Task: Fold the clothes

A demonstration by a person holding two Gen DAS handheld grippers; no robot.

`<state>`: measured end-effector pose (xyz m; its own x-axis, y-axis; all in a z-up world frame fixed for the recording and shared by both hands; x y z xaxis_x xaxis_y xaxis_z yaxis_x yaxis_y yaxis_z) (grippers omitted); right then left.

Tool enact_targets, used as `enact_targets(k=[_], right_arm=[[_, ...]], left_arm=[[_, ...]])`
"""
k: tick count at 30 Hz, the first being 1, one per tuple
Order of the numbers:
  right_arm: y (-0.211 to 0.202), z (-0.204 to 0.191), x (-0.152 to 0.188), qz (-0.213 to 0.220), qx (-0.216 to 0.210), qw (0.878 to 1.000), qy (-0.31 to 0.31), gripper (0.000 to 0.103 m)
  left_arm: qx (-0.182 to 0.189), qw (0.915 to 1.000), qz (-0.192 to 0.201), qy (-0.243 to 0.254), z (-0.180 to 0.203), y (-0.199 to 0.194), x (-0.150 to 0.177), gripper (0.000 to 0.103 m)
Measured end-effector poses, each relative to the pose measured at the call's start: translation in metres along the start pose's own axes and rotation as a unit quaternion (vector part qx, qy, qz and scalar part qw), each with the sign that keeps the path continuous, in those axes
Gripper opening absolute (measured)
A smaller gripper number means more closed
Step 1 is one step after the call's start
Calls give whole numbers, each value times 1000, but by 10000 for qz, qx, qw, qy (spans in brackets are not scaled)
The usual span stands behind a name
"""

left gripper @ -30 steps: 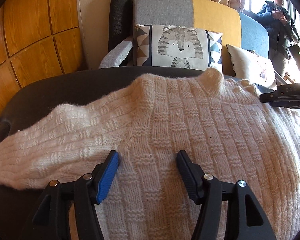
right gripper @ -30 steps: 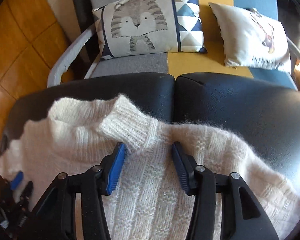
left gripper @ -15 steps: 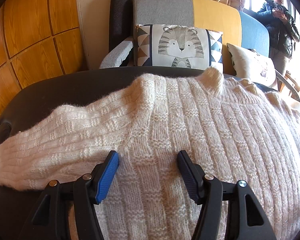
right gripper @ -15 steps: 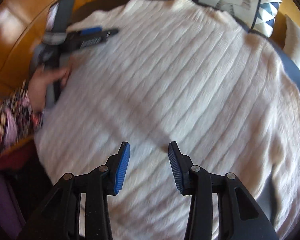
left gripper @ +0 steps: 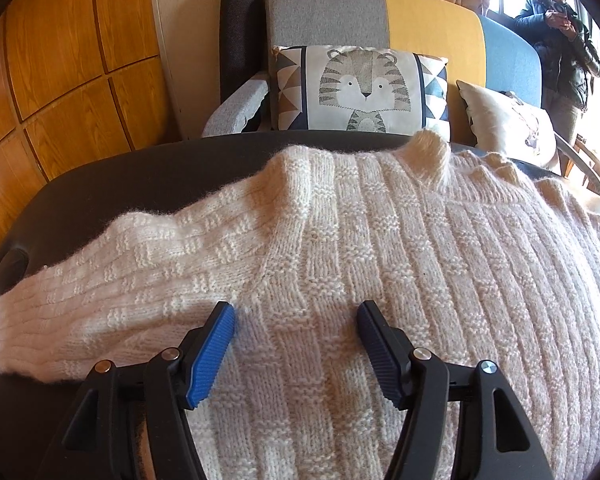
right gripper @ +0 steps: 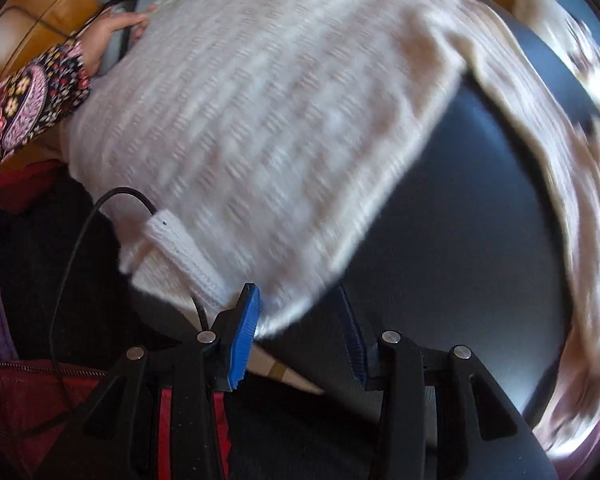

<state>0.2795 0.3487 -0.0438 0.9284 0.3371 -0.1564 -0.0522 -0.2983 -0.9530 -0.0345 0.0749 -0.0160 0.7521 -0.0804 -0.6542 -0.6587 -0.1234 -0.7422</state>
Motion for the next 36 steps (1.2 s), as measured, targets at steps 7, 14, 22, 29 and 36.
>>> enact_targets(k=[7, 14, 22, 29, 36], right_arm=[[-54, 60, 15, 1794, -279, 9690, 1679, 43], [-74, 73, -61, 2670, 169, 9505, 1580, 43], [-31, 86, -180, 2385, 853, 9612, 1091, 23], [-11, 143, -178, 2305, 992, 9498, 1867, 15], [-26, 119, -163, 2763, 345, 9392, 2009, 16]], left_arm=[[315, 9991, 48, 272, 27, -37, 8, 66], [424, 9890, 433, 1351, 92, -83, 36, 66], [423, 9834, 471, 1701, 107, -86, 49, 67], [1017, 9906, 24, 920, 84, -72, 49, 87], [750, 9916, 160, 1037, 89, -72, 50, 89]])
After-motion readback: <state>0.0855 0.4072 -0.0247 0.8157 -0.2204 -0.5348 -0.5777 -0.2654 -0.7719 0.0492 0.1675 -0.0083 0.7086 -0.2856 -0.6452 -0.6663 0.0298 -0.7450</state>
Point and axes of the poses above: each gripper's, at about its wrist camera, not at the fingertips, and y roughly the way its jaws point, z to its right, x to its underside, the point moved 6 cm from there along y, roughly the way its jaws point, and after that the axes turned 7 degrees about -x, right-handed, at the moved point
